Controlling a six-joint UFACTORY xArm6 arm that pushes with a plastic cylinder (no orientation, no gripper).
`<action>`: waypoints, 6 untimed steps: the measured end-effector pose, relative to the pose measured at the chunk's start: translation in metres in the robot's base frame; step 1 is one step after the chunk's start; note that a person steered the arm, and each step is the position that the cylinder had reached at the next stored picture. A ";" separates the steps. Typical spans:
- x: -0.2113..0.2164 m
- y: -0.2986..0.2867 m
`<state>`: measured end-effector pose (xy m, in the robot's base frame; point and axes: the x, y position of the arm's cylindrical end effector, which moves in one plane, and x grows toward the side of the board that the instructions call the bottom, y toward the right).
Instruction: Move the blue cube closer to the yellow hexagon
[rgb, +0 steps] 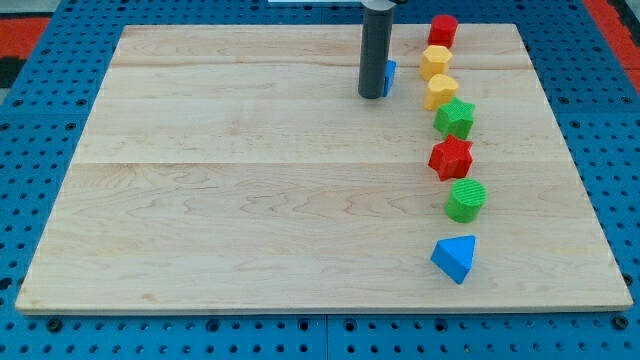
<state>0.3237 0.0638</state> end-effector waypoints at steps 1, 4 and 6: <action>-0.023 0.002; -0.070 0.004; -0.091 0.033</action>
